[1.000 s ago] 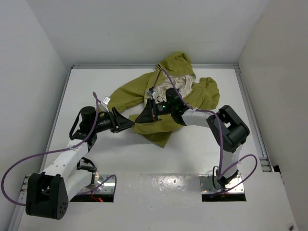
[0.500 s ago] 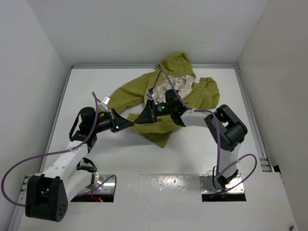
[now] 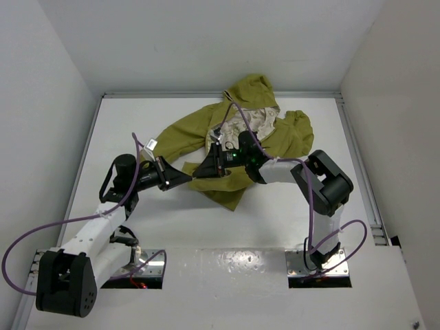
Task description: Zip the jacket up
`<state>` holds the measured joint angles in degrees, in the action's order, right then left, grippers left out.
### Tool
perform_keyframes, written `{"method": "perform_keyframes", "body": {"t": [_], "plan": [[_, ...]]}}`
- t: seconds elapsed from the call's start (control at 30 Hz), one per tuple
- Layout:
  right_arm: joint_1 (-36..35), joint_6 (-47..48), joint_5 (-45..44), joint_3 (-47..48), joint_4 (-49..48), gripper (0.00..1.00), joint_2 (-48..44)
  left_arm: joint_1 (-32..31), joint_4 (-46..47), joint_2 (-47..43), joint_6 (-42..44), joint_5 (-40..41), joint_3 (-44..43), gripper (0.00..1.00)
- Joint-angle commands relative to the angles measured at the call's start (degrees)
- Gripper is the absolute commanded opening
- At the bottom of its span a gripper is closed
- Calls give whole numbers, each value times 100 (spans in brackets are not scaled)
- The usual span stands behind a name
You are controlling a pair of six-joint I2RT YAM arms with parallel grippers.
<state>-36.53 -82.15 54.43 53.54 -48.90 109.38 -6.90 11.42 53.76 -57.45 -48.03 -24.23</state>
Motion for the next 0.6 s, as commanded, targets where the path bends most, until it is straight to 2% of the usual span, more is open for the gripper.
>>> {"method": "perform_keyframes", "body": {"t": [0.0,0.17,0.27,0.3,0.37,0.57], "plan": [[-108,-196,269,16,-708,23,-66,66,211,-67,-82,127,85,3],[-126,-231,296,7,-770,6,-58,118,211,-67,-144,127,85,3],[-143,-214,322,16,-726,0,-57,118,211,-120,-144,127,85,3],[-143,-205,331,34,-734,0,-57,118,211,-120,-144,127,85,5],[-135,-196,348,34,-682,0,-66,118,159,-120,-144,127,85,16],[-73,-284,252,43,-673,0,-66,118,-227,-234,119,75,85,19]]}}
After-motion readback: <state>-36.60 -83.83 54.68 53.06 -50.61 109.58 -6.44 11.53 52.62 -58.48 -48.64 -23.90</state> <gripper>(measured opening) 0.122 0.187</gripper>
